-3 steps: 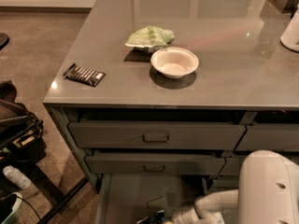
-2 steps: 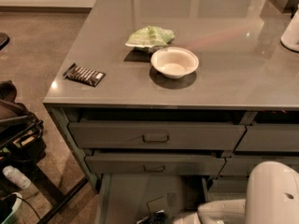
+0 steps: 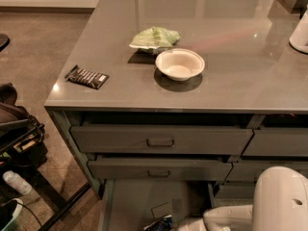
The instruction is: Pick blue chip bag from bottom drawer and place on counter
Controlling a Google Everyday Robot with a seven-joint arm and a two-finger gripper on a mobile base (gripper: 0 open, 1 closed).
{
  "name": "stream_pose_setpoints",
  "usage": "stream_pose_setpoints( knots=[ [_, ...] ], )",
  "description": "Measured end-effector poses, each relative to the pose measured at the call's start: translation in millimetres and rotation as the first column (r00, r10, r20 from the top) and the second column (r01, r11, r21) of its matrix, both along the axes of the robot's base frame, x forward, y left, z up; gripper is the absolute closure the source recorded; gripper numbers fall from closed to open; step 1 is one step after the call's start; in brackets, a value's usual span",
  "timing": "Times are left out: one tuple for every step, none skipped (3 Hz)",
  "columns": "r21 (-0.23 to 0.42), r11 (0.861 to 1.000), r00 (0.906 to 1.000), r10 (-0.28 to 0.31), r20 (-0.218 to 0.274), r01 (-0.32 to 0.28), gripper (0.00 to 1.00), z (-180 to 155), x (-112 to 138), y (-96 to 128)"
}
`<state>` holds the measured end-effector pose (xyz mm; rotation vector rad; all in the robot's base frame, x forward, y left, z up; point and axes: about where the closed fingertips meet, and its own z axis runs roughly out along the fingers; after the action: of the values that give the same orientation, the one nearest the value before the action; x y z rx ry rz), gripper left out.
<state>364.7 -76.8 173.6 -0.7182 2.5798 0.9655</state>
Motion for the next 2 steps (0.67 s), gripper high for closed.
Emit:
stream_pose_setpoints(
  knots=[
    [0.0, 1.0, 1.0, 0.0, 0.0, 0.0, 0.65, 0.0, 0.0, 0.1],
    [0.0, 1.0, 1.0, 0.0, 0.0, 0.0, 0.88, 0.0, -0.1, 0.1]
  ],
)
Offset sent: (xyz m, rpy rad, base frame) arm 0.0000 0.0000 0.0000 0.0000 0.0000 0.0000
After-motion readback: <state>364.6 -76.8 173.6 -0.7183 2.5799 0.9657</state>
